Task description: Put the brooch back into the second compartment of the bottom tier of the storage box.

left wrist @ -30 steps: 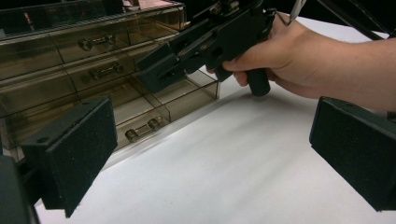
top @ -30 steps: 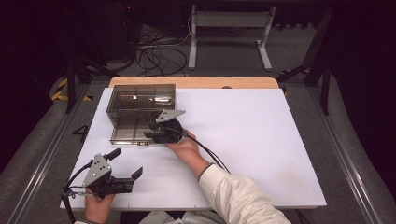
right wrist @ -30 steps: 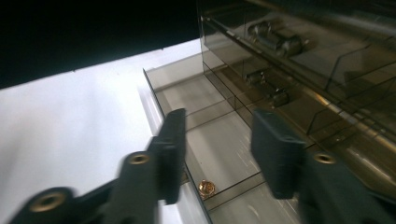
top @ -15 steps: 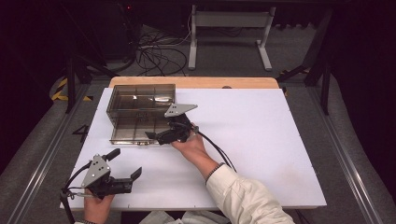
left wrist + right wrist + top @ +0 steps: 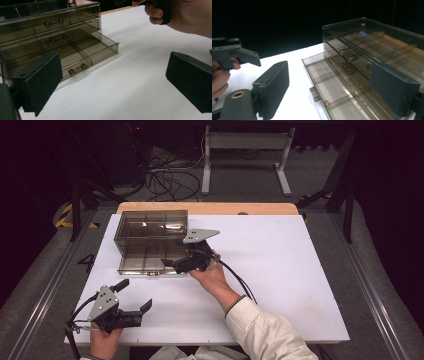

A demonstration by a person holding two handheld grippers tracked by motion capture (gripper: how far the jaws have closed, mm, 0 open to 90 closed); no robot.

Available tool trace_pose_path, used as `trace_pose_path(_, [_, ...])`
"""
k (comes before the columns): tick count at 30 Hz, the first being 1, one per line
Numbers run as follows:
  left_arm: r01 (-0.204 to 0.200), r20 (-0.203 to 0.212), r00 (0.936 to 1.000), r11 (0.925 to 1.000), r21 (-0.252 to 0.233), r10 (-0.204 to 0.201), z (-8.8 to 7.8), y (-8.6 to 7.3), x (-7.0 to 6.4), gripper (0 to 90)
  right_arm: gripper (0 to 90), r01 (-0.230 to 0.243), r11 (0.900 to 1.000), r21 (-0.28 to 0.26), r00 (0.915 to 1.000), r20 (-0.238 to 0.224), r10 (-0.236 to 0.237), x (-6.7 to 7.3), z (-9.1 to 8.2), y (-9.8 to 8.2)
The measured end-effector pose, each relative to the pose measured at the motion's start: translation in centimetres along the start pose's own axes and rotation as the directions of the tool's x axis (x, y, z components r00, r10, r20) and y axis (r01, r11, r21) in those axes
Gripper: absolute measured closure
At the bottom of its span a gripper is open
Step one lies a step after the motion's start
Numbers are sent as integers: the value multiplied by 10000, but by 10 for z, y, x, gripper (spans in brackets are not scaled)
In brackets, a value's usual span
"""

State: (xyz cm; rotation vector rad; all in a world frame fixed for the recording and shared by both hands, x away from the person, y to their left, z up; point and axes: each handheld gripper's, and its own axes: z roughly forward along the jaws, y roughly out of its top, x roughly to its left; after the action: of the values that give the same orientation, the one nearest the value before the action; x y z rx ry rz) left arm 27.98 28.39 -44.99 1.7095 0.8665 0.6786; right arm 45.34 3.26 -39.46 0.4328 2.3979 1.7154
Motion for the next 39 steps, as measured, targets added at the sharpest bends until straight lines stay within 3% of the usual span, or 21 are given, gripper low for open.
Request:
trace_pose_path(6, [0, 15, 10000, 10000, 15, 0, 1, 0, 0, 17, 144, 91, 10000, -7, 9998, 203, -91, 0, -14, 2])
trace_pose_path(14, [44, 8, 10000, 10000, -12, -44, 2, 0, 0, 17, 119, 193, 9998, -59, 9987, 478, -190, -1, -44, 1])
trace_pose_path(24, [50, -2, 10000, 10000, 6, -50, 4, 1, 0, 17, 105, 54, 10000, -57, 9955, 945, -49, -5, -86, -8])
trace_pose_path(39, [60, 8, 10000, 10000, 26, -60, 3, 1, 1, 17, 58, -333, 9990, 298, 9894, 1421, 287, -12, -128, -26])
